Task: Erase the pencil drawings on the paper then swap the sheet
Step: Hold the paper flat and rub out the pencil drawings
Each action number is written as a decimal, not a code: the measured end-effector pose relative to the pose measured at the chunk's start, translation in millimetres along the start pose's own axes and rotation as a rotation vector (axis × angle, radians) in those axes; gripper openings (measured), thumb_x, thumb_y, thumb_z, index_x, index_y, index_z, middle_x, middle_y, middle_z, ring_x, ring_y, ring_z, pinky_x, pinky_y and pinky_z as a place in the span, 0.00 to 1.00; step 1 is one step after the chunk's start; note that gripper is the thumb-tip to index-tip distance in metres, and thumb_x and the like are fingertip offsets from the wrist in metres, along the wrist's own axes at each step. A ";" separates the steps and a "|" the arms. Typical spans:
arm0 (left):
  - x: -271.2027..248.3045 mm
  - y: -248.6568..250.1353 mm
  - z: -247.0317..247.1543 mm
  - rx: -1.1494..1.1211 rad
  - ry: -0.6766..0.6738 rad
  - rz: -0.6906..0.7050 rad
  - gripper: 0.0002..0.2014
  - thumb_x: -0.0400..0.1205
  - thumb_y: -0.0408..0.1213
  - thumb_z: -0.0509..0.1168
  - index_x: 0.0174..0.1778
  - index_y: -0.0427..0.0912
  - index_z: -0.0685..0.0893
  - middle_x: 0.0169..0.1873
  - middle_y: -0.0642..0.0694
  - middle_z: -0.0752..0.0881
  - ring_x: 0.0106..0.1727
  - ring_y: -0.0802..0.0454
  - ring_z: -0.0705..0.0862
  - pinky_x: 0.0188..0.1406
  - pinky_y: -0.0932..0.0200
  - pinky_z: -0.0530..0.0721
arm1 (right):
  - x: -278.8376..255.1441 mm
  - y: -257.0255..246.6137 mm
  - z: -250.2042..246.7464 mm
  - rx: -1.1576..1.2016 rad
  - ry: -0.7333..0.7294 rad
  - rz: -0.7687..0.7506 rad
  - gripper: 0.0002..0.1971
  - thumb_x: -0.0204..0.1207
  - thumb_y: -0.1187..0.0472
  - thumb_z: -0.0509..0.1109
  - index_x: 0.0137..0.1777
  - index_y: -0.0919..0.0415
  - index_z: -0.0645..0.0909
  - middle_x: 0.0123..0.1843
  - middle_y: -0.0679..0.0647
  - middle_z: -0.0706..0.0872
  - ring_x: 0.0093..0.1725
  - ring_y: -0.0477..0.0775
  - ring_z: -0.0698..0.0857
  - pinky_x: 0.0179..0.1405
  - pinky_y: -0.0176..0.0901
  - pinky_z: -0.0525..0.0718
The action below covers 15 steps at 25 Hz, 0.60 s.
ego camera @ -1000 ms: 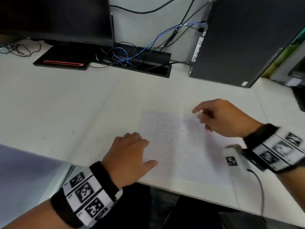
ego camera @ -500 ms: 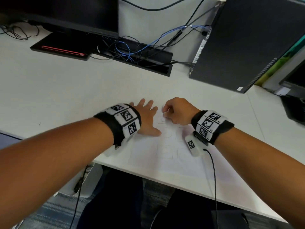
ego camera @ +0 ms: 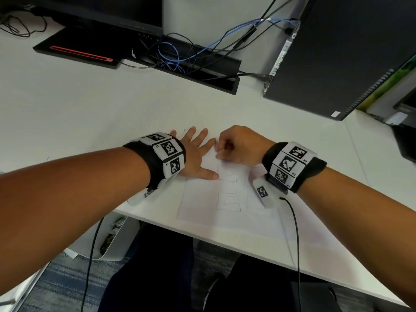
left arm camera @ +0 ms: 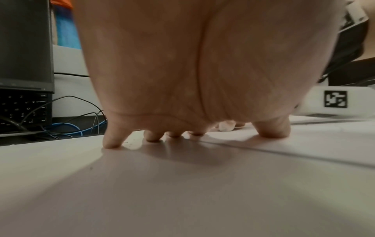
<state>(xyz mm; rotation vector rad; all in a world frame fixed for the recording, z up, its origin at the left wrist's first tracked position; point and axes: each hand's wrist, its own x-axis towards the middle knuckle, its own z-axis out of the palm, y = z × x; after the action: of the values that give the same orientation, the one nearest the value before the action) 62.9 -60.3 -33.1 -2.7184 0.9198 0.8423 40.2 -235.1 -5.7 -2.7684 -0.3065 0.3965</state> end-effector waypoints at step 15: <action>-4.8 7.7 -6.7 0.026 -0.010 -0.015 0.50 0.74 0.78 0.48 0.82 0.62 0.28 0.83 0.47 0.27 0.84 0.38 0.31 0.78 0.26 0.44 | 6.3 2.3 -1.9 -0.031 0.068 0.050 0.02 0.76 0.62 0.74 0.42 0.57 0.85 0.38 0.47 0.86 0.39 0.46 0.83 0.35 0.33 0.75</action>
<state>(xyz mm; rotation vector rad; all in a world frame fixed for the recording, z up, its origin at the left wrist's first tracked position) 58.2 -66.1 -24.6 -2.6930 0.9004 0.8349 47.0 -236.3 -6.3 -2.8177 -0.2287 0.3113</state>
